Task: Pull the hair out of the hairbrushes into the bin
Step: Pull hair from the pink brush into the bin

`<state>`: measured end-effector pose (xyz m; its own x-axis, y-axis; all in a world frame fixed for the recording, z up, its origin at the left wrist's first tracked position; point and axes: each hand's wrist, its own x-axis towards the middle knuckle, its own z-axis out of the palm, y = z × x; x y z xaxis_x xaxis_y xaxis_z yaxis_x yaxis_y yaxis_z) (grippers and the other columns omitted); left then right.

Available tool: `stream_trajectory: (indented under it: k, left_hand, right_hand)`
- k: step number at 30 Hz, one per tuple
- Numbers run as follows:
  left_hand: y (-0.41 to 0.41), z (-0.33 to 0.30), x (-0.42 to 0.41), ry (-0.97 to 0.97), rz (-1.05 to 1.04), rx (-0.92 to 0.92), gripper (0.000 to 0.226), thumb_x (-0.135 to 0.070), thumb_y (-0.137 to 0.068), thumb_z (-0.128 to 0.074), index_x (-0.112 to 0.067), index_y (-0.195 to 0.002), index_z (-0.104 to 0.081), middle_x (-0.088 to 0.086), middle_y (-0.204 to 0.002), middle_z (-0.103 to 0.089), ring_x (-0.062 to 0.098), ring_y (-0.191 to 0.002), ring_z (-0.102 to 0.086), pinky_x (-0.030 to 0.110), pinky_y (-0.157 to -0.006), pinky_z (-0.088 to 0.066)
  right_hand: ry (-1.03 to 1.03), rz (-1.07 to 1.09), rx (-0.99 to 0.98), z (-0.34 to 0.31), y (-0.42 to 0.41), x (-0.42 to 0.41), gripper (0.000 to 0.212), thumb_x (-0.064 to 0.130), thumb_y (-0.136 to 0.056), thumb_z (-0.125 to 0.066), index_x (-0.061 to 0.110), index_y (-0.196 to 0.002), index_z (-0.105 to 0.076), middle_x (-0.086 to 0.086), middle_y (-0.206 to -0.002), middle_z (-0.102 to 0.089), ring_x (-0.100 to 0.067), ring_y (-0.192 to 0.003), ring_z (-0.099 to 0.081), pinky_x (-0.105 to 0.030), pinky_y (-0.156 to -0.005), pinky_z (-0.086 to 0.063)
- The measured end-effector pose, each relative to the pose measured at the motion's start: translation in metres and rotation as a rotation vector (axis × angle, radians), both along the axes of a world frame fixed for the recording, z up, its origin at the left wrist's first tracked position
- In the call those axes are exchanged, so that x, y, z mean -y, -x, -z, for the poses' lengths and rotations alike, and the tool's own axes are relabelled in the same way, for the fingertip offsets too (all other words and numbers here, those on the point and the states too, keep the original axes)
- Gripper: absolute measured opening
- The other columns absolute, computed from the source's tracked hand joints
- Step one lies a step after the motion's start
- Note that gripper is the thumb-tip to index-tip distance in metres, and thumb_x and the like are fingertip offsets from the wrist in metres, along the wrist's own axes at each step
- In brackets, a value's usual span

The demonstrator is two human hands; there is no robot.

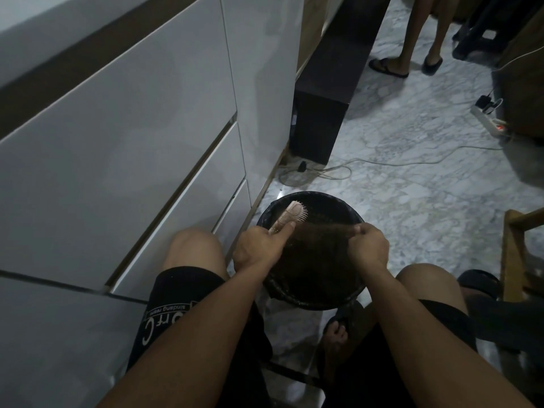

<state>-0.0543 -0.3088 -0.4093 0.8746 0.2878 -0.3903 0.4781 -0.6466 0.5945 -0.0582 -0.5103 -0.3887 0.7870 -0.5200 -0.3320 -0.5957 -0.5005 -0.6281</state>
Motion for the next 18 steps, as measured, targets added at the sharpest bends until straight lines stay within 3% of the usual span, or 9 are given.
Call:
stream_trajectory:
  k: [4, 7, 12, 15, 18]
  left_hand:
    - [0.003, 0.000, 0.003, -0.021, 0.059, 0.014, 0.081, -0.088, -0.063, -0.051, -0.013, -0.079, -0.075, 0.008, -0.079, -0.072, 0.026, -0.076, -0.069, 0.029, -0.057, -0.046]
    - [0.006, 0.002, 0.006, -0.004, 0.072, 0.021, 0.081, -0.089, -0.060, -0.051, -0.013, -0.075, -0.075, 0.008, -0.076, -0.072, 0.026, -0.073, -0.069, 0.035, -0.064, -0.057]
    - [0.008, 0.004, 0.008, 0.042, 0.090, 0.016, 0.073, -0.087, -0.062, -0.055, -0.015, -0.066, -0.070, 0.005, -0.069, -0.069, 0.023, -0.068, -0.069, 0.031, -0.056, -0.050]
    - [0.006, 0.005, 0.005, 0.038, 0.065, 0.031, 0.082, -0.092, -0.055, -0.050, -0.014, -0.067, -0.071, 0.008, -0.072, -0.071, 0.026, -0.071, -0.070, 0.036, -0.063, -0.055]
    - [0.005, 0.006, 0.004, 0.014, 0.035, 0.020, 0.087, -0.094, -0.052, -0.048, -0.013, -0.073, -0.074, 0.008, -0.076, -0.071, 0.026, -0.074, -0.069, 0.036, -0.064, -0.057]
  right_hand:
    - [-0.384, -0.262, 0.100, -0.004, 0.005, -0.009, 0.056, -0.006, -0.079, -0.065, 0.014, -0.130, -0.052, 0.001, -0.122, -0.064, -0.015, -0.115, -0.057, -0.030, -0.093, -0.046]
    - [-0.526, -0.328, 0.090, -0.007, 0.010, -0.016, 0.061, -0.003, -0.078, -0.070, 0.015, -0.131, -0.046, 0.005, -0.118, -0.066, -0.008, -0.106, -0.060, -0.024, -0.082, -0.048]
    - [-0.500, -0.364, 0.088, -0.006, 0.014, -0.026, 0.039, 0.009, -0.081, -0.074, 0.016, -0.112, -0.052, 0.006, -0.090, -0.068, -0.004, -0.085, -0.065, -0.015, -0.066, -0.049]
    - [-0.328, -0.370, 0.135, -0.005, 0.011, -0.024, 0.011, 0.012, -0.081, -0.075, 0.019, -0.084, -0.067, 0.005, -0.078, -0.068, -0.005, -0.073, -0.064, -0.014, -0.063, -0.047]
    - [-0.154, -0.373, 0.108, -0.002, 0.008, -0.016, 0.019, 0.020, -0.081, -0.076, 0.031, -0.068, -0.067, 0.009, -0.076, -0.070, -0.006, -0.076, -0.065, -0.024, -0.070, -0.049]
